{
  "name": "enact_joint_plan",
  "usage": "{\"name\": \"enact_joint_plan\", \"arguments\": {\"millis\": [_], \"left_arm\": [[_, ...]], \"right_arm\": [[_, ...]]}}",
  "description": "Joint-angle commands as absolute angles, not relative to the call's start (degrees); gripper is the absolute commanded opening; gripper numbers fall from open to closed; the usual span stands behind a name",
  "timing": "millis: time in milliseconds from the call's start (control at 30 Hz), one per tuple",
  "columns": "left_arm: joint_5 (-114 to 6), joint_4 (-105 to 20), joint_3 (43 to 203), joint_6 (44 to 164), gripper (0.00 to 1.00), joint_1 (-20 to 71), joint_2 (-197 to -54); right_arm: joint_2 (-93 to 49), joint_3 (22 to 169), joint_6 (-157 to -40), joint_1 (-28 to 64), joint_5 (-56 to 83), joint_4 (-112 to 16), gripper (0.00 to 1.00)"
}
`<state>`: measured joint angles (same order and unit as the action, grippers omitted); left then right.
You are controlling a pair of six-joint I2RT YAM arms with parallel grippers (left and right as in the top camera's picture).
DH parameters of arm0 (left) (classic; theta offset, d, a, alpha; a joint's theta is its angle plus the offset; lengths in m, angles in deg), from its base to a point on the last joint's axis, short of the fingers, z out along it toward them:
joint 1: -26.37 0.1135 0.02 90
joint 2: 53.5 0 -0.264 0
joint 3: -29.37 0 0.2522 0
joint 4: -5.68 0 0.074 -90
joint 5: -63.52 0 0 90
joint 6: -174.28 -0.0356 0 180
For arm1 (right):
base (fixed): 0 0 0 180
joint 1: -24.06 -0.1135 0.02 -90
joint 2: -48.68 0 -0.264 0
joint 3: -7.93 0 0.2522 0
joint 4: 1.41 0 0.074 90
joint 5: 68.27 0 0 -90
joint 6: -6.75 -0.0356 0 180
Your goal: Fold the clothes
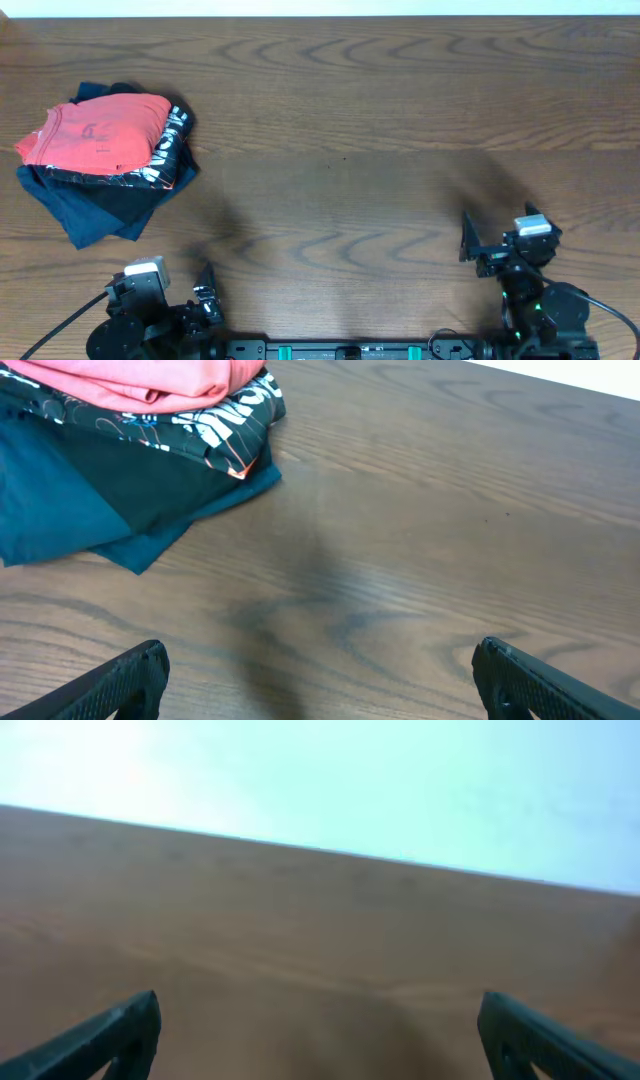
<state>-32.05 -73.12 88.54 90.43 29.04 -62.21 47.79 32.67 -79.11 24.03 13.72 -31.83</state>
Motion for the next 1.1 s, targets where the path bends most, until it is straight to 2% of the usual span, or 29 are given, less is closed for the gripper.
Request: {"name": "enact_joint_plan", "arguments": {"millis": [0, 133, 367, 1067], "left_arm": [[-31.6, -73.2, 88.5, 90.7, 0.98, 29.2, -62.0], [-31.6, -73.2, 88.5, 90.7, 0.98, 29.2, -62.0], [-31.6, -73.2, 88.5, 90.7, 0.98, 29.2, -62.0], [-31.6, -73.2, 88.5, 90.7, 0.98, 29.2, -62.0]], "right_arm": [[48.4, 28.0, -77.8, 23.5, 12.5, -24.0, 0.99], [48.4, 21.9, -77.8, 23.8, 12.6, -13.0, 0.99], [48.4, 22.0, -77.4, 23.8, 12.7, -18.5, 0.99], [48.2, 22.0, -77.4, 23.8, 12.7, -18.6, 0.99]]}}
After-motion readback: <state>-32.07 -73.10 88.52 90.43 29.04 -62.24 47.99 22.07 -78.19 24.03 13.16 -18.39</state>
